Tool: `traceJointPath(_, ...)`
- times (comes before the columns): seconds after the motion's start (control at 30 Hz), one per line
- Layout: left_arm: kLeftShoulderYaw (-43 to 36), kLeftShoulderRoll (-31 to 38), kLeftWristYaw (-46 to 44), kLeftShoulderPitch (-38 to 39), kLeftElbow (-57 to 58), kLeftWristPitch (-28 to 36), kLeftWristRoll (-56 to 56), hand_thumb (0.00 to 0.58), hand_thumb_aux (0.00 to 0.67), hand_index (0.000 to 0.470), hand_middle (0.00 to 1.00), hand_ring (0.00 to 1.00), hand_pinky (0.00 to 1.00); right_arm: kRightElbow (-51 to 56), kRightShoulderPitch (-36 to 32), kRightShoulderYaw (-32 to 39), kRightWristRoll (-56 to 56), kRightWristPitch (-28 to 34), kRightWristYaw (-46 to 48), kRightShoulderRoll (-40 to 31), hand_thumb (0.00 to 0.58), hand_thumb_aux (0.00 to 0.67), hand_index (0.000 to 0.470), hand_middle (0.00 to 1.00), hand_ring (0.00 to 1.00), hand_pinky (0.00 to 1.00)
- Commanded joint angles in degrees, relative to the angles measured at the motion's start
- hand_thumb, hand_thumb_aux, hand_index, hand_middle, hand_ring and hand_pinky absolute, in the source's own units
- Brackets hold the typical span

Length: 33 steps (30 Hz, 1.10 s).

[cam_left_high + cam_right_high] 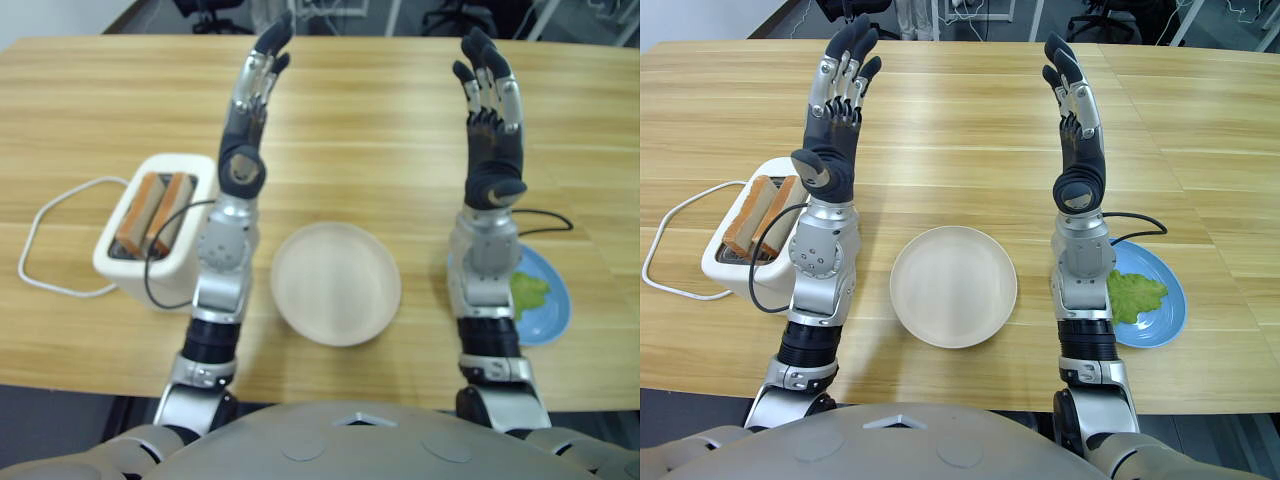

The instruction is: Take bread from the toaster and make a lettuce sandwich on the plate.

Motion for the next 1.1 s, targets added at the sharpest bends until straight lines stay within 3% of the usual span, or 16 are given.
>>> traceJointPath(0.03,0.5,0.2,0.8,-0.4,1.0,-0.6,1.6,0.0,0.0,0.0,0.0,0.0,0.0,-1.4,0.0,-0.1,-0.6,0.5,-0.3,-0.2,0.0,0.0,0.0,0.0,0.0,0.0)
traceJointPath(0.67,3.6,3.2,1.6,-0.2,-2.5,0.6,3.1,0.0,0.0,0.0,0.0,0.0,0.0,-1.2,0.5,-0.2,-0.5,0.7,-0.2,-0.5,0.0,0.0,0.0,0.0,0.0,0.0)
traceJointPath(0.9,18.6,21.3,-3.7,2.4,-9.7,8.3,3.6,0.0,0.0,0.0,0.0,0.0,0.0,-2.1,2.1,-2.7,-0.2,0.8,-0.9,-2.2,0.0,0.0,0.0,0.0,0.0,0.0)
traceJointPath(1.1,32.2,35.2,-7.3,9.4,-6.5,9.1,3.7,0.0,0.0,0.0,0.0,0.0,0.0,-3.6,3.2,-5.5,0.2,0.7,-2.0,-3.4,0.0,0.0,0.0,0.0,0.0,0.0)
